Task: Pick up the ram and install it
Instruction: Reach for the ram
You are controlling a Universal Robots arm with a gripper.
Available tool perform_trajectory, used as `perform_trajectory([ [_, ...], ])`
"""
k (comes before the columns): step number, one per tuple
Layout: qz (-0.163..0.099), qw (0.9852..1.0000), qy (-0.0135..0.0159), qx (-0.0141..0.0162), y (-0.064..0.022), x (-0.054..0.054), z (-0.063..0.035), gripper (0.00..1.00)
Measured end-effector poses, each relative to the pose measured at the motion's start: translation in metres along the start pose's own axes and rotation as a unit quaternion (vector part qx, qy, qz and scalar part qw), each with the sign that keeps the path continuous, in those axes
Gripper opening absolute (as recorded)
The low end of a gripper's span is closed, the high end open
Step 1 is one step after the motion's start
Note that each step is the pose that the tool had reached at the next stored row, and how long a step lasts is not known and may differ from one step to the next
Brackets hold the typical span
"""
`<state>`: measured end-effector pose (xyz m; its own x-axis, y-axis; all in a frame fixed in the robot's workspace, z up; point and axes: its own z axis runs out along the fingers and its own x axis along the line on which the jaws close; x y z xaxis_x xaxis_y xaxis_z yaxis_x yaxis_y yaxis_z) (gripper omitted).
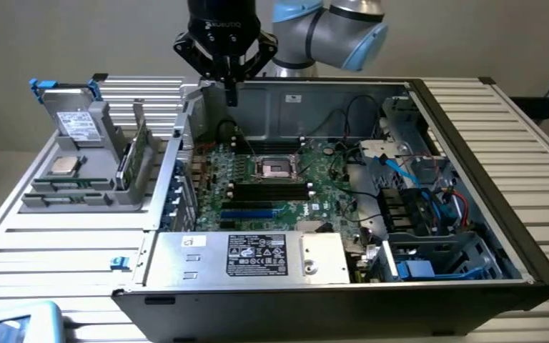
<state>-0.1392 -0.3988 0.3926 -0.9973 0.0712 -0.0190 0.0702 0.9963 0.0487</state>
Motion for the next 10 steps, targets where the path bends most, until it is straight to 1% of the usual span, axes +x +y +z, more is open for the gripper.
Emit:
perform_trajectory([
  [10,0.000,1.0000,0.0000,0.0000,-0.0032,0.045,-0.0011,0.11],
])
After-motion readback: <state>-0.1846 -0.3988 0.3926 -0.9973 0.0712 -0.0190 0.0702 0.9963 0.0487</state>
